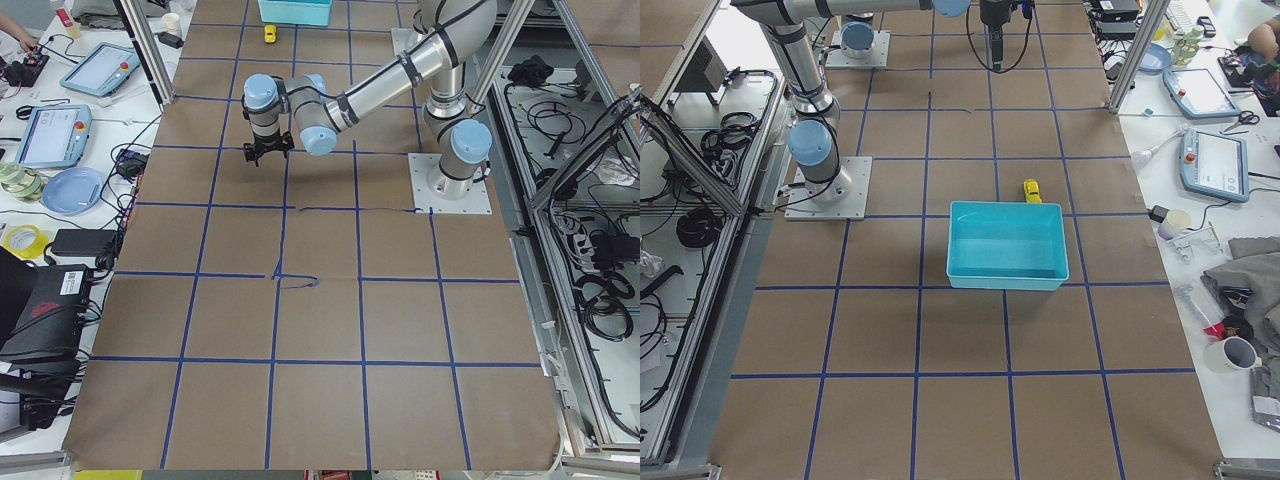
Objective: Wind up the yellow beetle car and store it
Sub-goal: 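Move the right gripper down over the car beside the blue bin, then close the right gripper on the car while the left arm rises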
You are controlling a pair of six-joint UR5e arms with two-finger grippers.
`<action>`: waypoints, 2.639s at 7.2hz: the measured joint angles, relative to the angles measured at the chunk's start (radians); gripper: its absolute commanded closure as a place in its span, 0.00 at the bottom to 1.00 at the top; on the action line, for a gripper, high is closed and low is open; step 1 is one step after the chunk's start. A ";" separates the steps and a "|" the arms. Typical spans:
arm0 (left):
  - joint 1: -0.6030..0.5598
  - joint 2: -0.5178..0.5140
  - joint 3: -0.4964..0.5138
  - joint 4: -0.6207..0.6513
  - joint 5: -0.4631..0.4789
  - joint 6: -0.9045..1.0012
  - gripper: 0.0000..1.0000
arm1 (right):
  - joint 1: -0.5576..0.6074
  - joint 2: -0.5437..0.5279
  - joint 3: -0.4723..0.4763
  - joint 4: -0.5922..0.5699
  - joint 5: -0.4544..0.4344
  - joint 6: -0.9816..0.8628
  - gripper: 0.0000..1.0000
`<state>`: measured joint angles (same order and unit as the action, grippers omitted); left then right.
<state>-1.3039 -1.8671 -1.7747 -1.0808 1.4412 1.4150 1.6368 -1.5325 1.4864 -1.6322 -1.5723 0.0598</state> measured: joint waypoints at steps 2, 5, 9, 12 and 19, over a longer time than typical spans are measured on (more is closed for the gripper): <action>-0.061 0.083 0.001 -0.045 0.003 -0.211 0.00 | 0.000 0.000 0.000 0.000 0.000 -0.001 0.00; -0.085 0.214 0.068 -0.211 0.016 -0.486 0.00 | -0.031 0.023 -0.001 -0.007 -0.001 -0.061 0.00; -0.139 0.288 0.147 -0.351 0.128 -0.979 0.00 | -0.165 0.076 0.029 -0.026 0.000 -0.696 0.00; -0.258 0.316 0.154 -0.349 0.205 -1.193 0.00 | -0.276 0.143 0.080 -0.121 -0.009 -1.322 0.00; -0.293 0.316 0.155 -0.343 0.167 -1.294 0.00 | -0.364 0.386 0.197 -0.540 -0.056 -1.837 0.00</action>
<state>-1.5973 -1.5514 -1.6202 -1.4237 1.6086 0.1206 1.2727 -1.1460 1.6832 -2.1718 -1.6281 -1.7767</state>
